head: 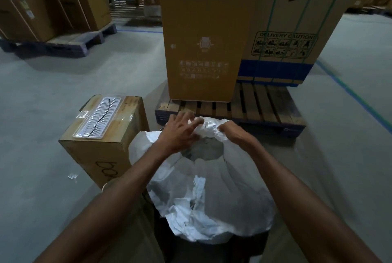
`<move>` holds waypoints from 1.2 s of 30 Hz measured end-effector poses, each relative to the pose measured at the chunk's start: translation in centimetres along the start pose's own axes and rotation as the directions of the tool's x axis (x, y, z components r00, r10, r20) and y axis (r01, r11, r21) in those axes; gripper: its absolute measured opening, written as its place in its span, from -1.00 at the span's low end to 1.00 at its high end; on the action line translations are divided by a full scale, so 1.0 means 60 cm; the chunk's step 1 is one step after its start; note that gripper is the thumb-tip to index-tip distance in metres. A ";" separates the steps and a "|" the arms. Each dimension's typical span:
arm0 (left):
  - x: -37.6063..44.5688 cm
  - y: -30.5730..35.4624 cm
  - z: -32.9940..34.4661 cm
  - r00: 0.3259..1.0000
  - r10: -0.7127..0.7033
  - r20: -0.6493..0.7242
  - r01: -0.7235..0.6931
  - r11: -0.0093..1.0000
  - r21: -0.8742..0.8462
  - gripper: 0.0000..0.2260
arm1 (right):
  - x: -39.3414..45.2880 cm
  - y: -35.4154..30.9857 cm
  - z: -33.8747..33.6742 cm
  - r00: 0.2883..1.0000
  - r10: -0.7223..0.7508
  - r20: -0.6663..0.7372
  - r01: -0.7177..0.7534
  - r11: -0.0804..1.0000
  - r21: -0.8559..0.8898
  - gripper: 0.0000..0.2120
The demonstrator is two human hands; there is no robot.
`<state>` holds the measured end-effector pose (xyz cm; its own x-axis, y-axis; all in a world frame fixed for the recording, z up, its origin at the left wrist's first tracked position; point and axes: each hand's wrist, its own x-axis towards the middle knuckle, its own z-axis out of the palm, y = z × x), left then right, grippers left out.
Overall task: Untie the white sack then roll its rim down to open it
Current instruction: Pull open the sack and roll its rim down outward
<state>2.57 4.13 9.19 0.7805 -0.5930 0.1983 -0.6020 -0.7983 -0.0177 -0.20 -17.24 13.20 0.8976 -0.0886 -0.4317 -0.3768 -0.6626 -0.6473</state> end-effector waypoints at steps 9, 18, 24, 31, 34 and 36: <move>0.035 0.013 -0.010 0.916 -0.339 0.214 0.391 0.640 -0.662 -0.79 | -0.008 -0.006 -0.008 0.945 -0.325 -0.044 0.280 0.867 -0.412 -0.44; 0.061 -0.006 -0.009 0.911 -0.220 0.348 0.379 0.777 -0.503 -0.49 | 0.011 0.022 0.022 0.719 -0.654 -0.235 0.301 0.598 -0.743 -0.84; 0.070 0.018 0.015 0.996 0.042 0.075 -0.025 0.978 -0.208 -0.62 | 0.038 0.008 0.000 0.939 -0.332 -0.087 0.321 0.940 -0.114 -0.65; 0.071 0.007 0.046 0.992 0.038 0.119 -0.013 0.978 -0.210 -0.81 | 0.034 0.025 -0.002 0.973 -0.225 0.049 0.211 0.958 0.193 -0.73; 0.076 0.002 0.046 0.968 -0.140 0.207 0.196 0.939 -0.282 -0.73 | 0.039 0.039 0.022 0.912 -0.368 -0.182 0.287 0.889 -0.357 -0.57; 0.080 -0.008 0.054 0.925 -0.269 0.268 0.359 0.850 -0.386 -0.66 | 0.032 0.053 0.044 0.804 -0.509 -0.307 0.186 0.706 -0.683 -0.34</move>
<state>7.14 1.33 6.96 0.9292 -0.3620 -0.0741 -0.2965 -0.8502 0.4349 -0.28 -17.56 8.64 0.9838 0.0372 0.1751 0.0568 -0.9925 -0.1084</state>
